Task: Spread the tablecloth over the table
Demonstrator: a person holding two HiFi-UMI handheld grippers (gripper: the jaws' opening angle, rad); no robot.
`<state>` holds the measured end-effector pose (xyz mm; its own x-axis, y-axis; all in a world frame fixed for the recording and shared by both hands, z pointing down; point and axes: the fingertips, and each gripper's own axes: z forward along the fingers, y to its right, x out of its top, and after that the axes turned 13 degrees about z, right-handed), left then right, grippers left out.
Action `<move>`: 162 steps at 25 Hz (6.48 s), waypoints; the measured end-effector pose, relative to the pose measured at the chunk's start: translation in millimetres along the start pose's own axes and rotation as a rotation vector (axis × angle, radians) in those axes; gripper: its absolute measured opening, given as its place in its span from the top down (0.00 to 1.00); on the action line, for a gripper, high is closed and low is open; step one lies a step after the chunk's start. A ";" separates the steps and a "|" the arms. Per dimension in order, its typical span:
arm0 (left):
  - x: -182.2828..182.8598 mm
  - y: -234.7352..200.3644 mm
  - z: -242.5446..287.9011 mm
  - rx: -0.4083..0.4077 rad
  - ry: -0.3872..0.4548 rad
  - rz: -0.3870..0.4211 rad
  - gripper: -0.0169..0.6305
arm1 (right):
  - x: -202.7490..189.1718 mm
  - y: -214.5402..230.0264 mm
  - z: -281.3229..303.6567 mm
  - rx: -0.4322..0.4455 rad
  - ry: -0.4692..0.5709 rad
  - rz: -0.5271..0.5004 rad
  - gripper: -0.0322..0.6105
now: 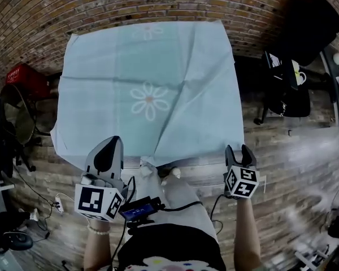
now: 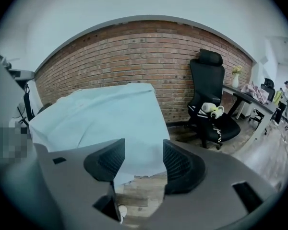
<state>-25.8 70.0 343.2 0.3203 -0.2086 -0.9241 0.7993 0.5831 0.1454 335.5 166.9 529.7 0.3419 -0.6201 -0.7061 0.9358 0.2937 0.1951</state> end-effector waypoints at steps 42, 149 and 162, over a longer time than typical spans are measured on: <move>-31.3 22.9 12.8 -0.032 -0.055 0.013 0.95 | 48.5 143.8 15.1 -0.334 0.015 -0.227 0.90; -371.9 -312.7 -193.2 0.742 -0.787 -0.200 0.95 | 21.2 3.5 34.8 -0.117 -0.056 -0.193 0.90; -443.0 -306.1 -211.6 0.711 -0.912 -0.351 0.70 | 27.2 -13.1 37.2 -0.123 -0.031 -0.128 0.83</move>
<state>-519.9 150.0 633.3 0.0417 -0.9136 -0.4044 0.9239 -0.1188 0.3636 335.7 119.1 533.2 0.2253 -0.6796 -0.6981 0.9548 0.2965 0.0195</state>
